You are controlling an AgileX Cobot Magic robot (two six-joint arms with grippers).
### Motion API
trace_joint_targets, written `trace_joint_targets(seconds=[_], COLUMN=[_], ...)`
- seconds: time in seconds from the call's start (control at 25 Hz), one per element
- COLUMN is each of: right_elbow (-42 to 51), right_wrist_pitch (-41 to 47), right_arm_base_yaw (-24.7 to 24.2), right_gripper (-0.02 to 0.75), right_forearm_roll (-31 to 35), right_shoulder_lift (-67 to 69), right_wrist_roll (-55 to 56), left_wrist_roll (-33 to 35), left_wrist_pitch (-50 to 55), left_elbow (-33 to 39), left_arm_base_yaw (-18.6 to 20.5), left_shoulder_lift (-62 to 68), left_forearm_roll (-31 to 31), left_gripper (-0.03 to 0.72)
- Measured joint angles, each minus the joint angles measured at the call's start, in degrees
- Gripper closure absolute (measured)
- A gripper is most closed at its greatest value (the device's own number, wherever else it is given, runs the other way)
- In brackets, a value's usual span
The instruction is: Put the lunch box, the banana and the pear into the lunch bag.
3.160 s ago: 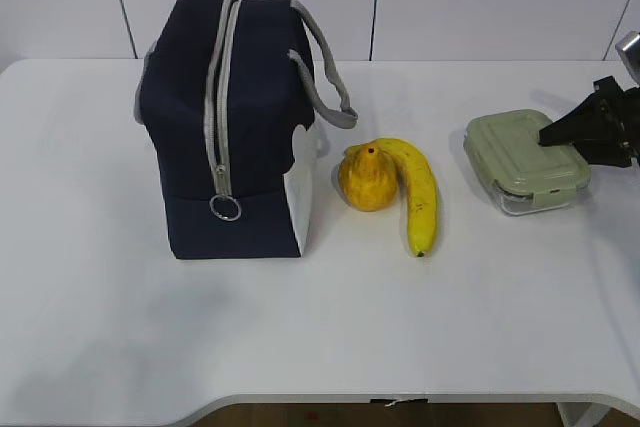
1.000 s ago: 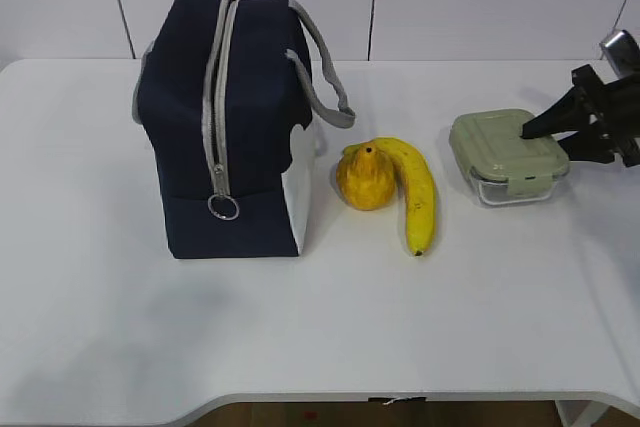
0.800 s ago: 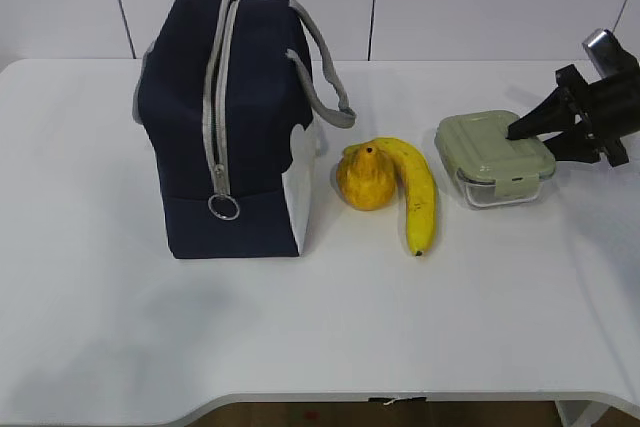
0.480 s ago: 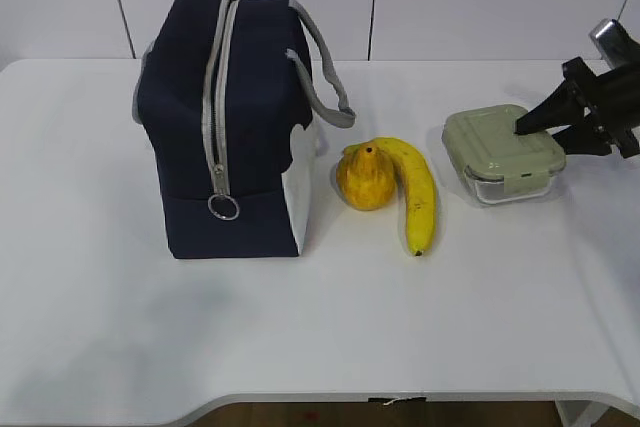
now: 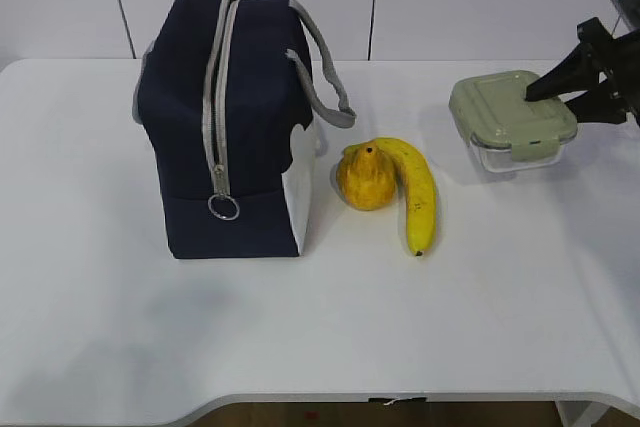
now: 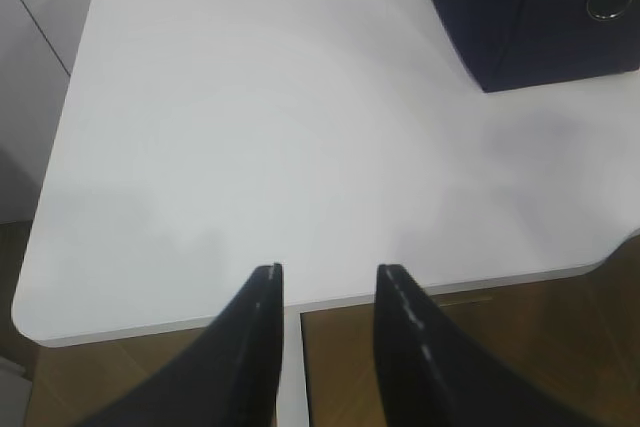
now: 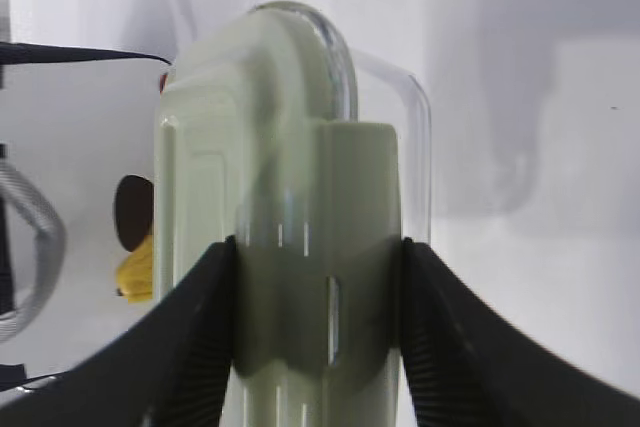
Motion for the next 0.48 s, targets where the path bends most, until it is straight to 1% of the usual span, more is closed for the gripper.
trace_joint_targets(seconds=[0.28, 0.48], right_elbow=[0.0, 0.0], right_wrist_pitch=[0.35, 0.56], right_arm_base_yaw=[0.0, 0.97], right_gripper=[0.368, 0.368], right_forearm_roll=[2.29, 2.72], right_shoulder_lift=[-4.48, -7.18], right_wrist_roll=[1.46, 2.57], left_wrist_roll=[0.0, 0.0], left_wrist_pitch=[0.0, -0.24], left_elbow=[-0.29, -3.57], left_arm_base_yaw=[0.0, 0.0], left_shoulder_lift=[0.69, 3.68], left_forearm_roll=[-0.39, -1.09], left_gripper=[0.452, 0.451])
